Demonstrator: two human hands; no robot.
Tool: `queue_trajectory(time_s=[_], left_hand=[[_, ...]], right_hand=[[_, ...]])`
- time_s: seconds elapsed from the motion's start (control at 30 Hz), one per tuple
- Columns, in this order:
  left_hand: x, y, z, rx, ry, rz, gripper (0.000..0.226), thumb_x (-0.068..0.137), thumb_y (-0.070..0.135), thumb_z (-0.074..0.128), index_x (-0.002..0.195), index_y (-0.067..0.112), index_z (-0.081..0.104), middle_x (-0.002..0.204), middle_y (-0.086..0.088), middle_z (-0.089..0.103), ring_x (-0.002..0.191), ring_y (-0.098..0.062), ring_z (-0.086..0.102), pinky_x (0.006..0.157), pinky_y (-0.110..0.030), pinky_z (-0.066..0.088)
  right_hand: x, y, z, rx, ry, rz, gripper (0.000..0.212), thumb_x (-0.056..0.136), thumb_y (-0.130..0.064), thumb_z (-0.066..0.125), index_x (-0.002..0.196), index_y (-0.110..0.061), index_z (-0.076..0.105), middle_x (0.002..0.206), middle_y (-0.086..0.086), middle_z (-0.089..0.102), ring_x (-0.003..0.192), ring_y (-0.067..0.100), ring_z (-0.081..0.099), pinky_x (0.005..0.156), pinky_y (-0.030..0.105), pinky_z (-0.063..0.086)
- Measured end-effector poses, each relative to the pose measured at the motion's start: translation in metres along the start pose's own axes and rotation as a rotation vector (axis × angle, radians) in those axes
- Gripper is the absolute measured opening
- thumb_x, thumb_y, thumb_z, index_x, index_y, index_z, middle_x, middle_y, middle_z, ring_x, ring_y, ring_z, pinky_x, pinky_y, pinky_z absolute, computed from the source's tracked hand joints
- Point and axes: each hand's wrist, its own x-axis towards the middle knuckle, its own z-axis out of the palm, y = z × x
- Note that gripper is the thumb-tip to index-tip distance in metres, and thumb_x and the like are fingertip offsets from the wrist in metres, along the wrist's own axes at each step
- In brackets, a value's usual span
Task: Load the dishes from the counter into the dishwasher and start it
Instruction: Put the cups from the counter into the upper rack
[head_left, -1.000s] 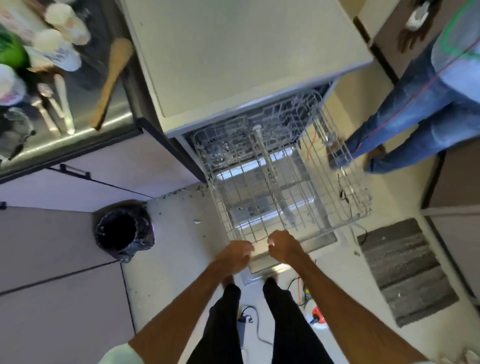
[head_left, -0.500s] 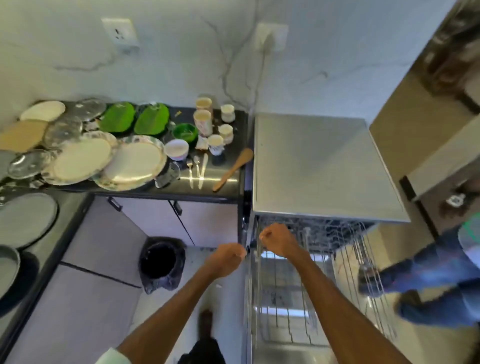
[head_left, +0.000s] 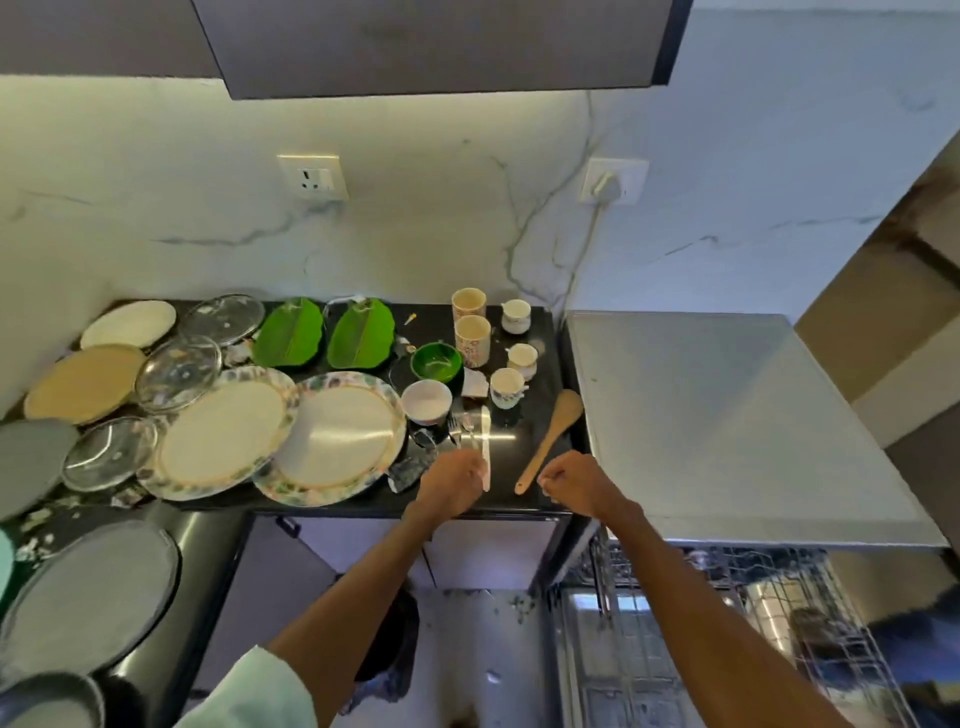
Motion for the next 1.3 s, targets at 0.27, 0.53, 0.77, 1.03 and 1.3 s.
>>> queue_trajectory(time_s=[0.27,0.53,0.77,1.03,1.3], left_hand=[[0.042,-0.039,0.003,-0.039,-0.023,-0.019,0.027,0.085,0.033,0.049,0.099,0.032,0.072,0.112,0.009,0.07,0.103,-0.013,0.066,0.087,-0.035,0.055],[0.062,-0.01,-0.025,-0.064,0.017,-0.018,0.024,0.088,0.015,0.053,0.102,0.021,0.072,0.105,0.004,0.071,0.095,-0.015,0.065,0.085,-0.036,0.054],[0.117,0.0,-0.042,-0.035,0.097,-0.048,0.02,0.09,0.018,0.056,0.103,0.02,0.071,0.106,0.0,0.071,0.098,-0.018,0.065,0.082,-0.034,0.054],[0.159,0.004,-0.052,-0.037,0.14,-0.156,0.024,0.09,0.018,0.057,0.108,0.02,0.073,0.108,0.003,0.072,0.097,-0.015,0.066,0.088,-0.038,0.056],[0.179,0.0,-0.06,-0.054,0.131,-0.174,0.026,0.088,0.022,0.058,0.11,0.025,0.071,0.112,0.009,0.071,0.105,-0.009,0.063,0.084,-0.022,0.045]], right_hand=[[0.041,-0.016,0.003,0.043,-0.024,0.063,0.01,0.089,-0.017,0.068,0.09,-0.014,0.077,0.08,-0.002,0.071,0.075,0.01,0.068,0.061,0.015,0.05],[0.091,-0.021,-0.007,0.081,0.004,0.046,0.012,0.091,-0.008,0.064,0.091,-0.004,0.076,0.087,0.009,0.07,0.086,0.021,0.068,0.073,0.025,0.055],[0.147,-0.028,-0.02,0.134,0.214,0.043,0.012,0.088,-0.007,0.07,0.1,-0.005,0.068,0.094,0.007,0.07,0.094,0.024,0.067,0.08,0.031,0.055],[0.196,-0.025,-0.024,0.007,0.165,-0.117,0.079,0.076,-0.025,0.086,0.142,-0.021,0.044,0.144,0.005,0.052,0.134,0.024,0.048,0.106,0.041,0.047],[0.236,-0.044,-0.013,-0.493,-0.007,-0.254,0.095,0.077,-0.031,0.084,0.153,-0.012,0.03,0.153,0.008,0.044,0.141,0.026,0.04,0.115,0.04,0.038]])
